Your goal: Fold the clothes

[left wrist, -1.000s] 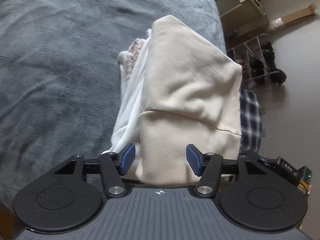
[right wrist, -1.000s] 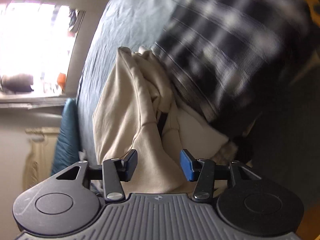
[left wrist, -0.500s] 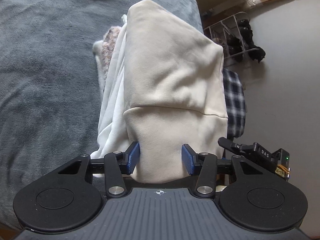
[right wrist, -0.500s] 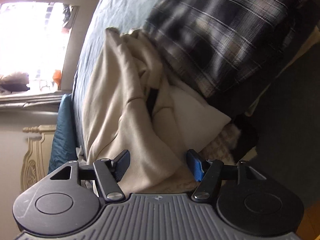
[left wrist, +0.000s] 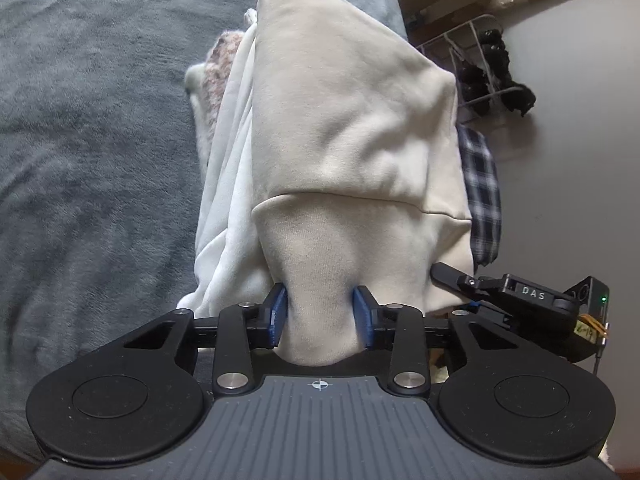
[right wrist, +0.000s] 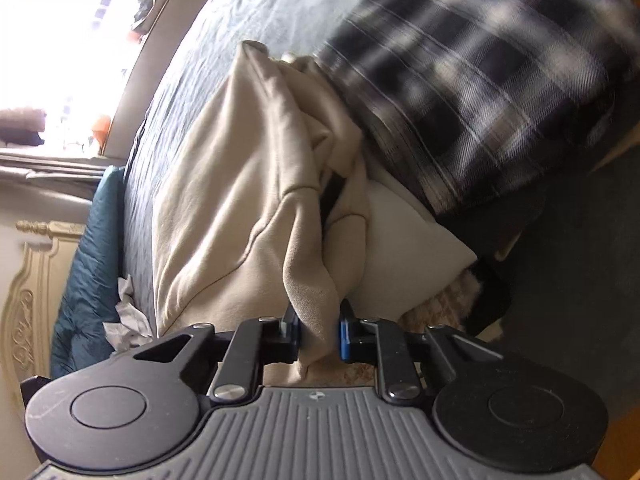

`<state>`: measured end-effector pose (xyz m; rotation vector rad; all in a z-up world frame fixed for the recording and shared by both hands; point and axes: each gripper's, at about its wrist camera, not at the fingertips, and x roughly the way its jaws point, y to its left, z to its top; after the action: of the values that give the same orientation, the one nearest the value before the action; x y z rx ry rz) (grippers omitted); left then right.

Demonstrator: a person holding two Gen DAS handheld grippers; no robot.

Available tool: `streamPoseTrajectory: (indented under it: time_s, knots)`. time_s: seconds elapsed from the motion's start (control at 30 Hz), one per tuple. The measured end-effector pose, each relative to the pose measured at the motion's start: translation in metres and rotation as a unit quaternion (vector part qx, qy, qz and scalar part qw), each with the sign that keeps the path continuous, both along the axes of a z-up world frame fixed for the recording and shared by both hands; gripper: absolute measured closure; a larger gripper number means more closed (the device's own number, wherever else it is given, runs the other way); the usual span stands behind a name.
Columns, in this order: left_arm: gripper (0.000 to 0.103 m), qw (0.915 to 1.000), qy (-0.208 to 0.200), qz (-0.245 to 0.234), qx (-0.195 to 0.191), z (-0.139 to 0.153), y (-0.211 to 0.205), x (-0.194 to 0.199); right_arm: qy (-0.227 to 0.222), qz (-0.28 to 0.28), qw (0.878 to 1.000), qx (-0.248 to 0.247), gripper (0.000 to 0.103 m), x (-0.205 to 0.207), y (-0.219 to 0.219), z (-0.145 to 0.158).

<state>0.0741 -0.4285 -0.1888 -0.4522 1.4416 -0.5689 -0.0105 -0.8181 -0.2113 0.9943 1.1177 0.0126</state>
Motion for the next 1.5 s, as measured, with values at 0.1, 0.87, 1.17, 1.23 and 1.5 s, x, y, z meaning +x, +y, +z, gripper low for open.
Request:
streamPoseTrajectory:
  time_s: [0.1,0.87,1.17,1.23,1.5]
  knots:
    - [0.07,1.0,0.005,-0.003,-0.007,0.002,-0.003,0.0,-0.002,0.016,1.0,-0.012,0.084,0.005,-0.004,0.009]
    - [0.046,0.9956,-0.034,0.086,-0.017,-0.005,0.098,0.008,0.015,-0.085,0.992,0.088,0.056,-0.041,-0.01,0.001]
    - [0.046,0.9843,0.077,0.135,-0.084,-0.062,0.088,-0.009,0.028,-0.247,0.954,0.165,0.049,-0.104,0.004,-0.04]
    - [0.046,0.982,0.087,0.138,-0.095,-0.063,0.081,-0.009,0.013,-0.277,0.947,0.162,0.05,-0.107,-0.001,-0.045]
    - [0.05,0.9907,0.089,0.095,-0.037,-0.062,0.05,0.0,0.006,-0.341,0.933,0.112,0.051,-0.099,-0.017,-0.059]
